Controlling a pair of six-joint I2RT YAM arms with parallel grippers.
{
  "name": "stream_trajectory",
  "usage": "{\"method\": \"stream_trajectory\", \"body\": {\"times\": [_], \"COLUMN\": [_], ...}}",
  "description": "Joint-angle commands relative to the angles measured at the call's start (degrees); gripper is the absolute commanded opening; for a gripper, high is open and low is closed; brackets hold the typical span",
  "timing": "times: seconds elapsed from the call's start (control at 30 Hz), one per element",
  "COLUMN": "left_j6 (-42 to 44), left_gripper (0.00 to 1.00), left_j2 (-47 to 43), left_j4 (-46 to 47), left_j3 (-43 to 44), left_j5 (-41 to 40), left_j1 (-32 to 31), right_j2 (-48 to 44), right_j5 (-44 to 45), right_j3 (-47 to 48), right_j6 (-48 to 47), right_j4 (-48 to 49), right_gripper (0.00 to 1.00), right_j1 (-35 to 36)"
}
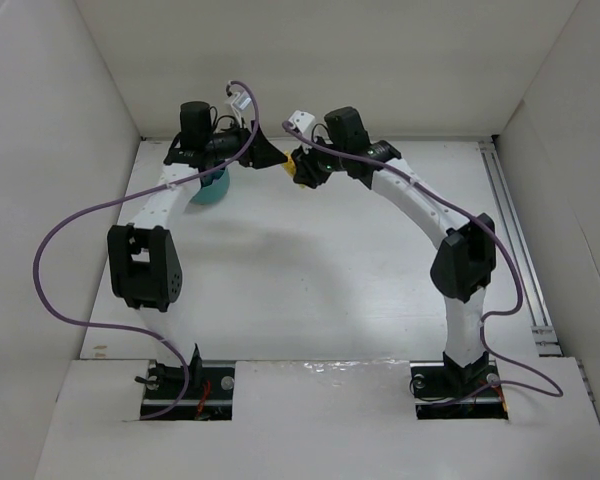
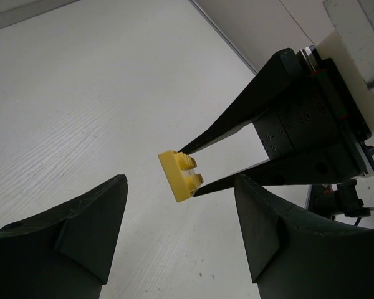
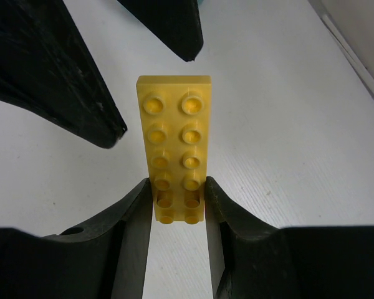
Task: Sort the legos into containers by color
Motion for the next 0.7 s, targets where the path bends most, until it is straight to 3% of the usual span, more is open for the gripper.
{"method": "stream_trajectory", "body": {"times": [0.0, 0.13, 0.27, 0.3, 0.4, 0.47, 0.5, 0.53, 0.57, 0.67], "left_j6": [-1.2, -1.2, -1.2, -1.2, -1.2, -1.2, -0.4, -0.4, 0.6, 3.0], "left_gripper": [0.65, 0.58, 0.44, 0.39, 0.11, 0.02, 0.02, 0.00, 0.00, 0.00], "left_j2": [0.1, 0.6, 1.2, 1.2, 1.2, 0.5, -0.2, -0.9, -1.6, -3.7], "left_j4": [2.4, 2.4, 2.9, 2.9, 2.9, 2.9, 2.4, 2.4, 1.9, -0.6], "left_j3": [2.3, 2.8, 2.8, 2.8, 2.8, 2.8, 2.8, 2.8, 2.8, 3.8], "left_j5": [1.7, 1.7, 2.2, 2.2, 2.2, 0.7, 0.2, -1.0, -3.3, -7.3], "left_j1": [-0.5, -0.5, -0.5, -0.5, -0.5, -0.5, -0.5, -0.5, -0.5, 2.2], "right_j2": [-1.4, -1.4, -1.4, -1.4, -1.4, -1.4, -2.0, -2.9, -3.7, -7.3], "right_j5": [0.3, 0.8, 1.5, 1.5, 3.3, 5.2, 7.8, 9.2, 10.3, 11.6], "right_j3": [0.7, 1.2, 1.8, 1.8, 1.8, 0.6, -1.1, -2.5, -4.2, -11.5], "right_j6": [0.7, 0.7, 1.3, 1.3, 1.3, 3.3, 4.5, 5.7, 6.6, 10.7], "right_j4": [4.0, 5.2, 5.2, 5.2, 6.8, 9.8, 12.3, 12.3, 15.2, 17.6], "right_gripper": [0.00, 0.00, 0.00, 0.00, 0.02, 0.30, 0.50, 0.50, 0.68, 0.79], "right_j1": [1.0, 2.1, 2.1, 2.1, 2.7, 2.7, 3.2, 3.2, 3.2, 0.7]}}
